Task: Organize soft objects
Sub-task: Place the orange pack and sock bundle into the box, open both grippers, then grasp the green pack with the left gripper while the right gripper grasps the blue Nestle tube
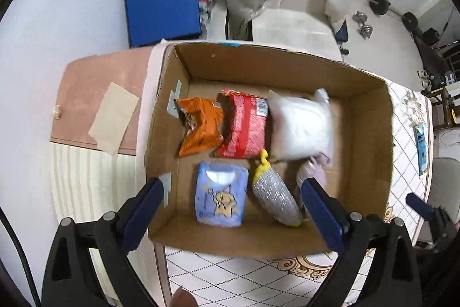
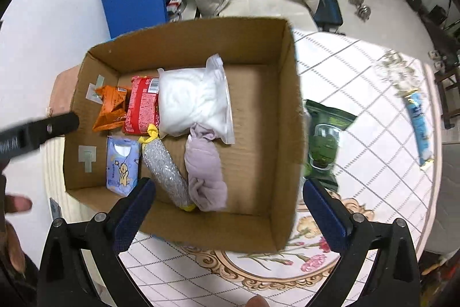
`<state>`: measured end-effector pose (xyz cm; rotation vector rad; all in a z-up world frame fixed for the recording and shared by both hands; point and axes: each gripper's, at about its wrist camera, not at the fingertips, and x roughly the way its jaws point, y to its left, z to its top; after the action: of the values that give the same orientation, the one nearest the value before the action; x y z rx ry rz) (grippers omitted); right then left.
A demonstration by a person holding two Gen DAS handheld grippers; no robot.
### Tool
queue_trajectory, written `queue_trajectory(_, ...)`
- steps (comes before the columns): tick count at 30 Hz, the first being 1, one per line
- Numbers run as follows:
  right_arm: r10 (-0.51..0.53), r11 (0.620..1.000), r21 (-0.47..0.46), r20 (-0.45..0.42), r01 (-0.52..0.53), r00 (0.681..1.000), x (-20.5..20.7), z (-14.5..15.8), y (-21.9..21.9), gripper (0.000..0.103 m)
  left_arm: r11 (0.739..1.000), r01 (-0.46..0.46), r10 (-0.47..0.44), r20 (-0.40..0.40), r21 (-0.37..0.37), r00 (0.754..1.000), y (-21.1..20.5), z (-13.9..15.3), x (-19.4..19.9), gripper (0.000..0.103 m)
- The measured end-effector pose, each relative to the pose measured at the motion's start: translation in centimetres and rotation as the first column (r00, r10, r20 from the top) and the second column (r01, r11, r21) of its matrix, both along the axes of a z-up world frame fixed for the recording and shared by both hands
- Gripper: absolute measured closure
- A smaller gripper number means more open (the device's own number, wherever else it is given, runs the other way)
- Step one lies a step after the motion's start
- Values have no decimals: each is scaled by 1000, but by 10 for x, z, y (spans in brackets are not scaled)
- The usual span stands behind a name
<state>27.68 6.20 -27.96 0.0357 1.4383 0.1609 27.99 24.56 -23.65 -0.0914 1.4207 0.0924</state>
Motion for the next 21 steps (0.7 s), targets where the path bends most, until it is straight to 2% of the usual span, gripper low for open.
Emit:
queue_trajectory(6,-12,1000,3,86,12,996,-33,40,-16,0,998,-12,4,122,63,992,-19,31,-47,4)
queue_trajectory(9,-18,1000,-1,132,18,991,-51,59,-22,0,997,-24,10,181,78,983,-22,48,-66,0)
queue_trajectory(15,-14,1000,-1,203,14,979,-81,93,-31,0,996,-54,34,250,74,968,-25,74,-93,0)
queue_trajectory(21,-27,999,42,232,17,972,-99,117,-43,0,994,-69,43,289,81,956,-30,92,-111,0)
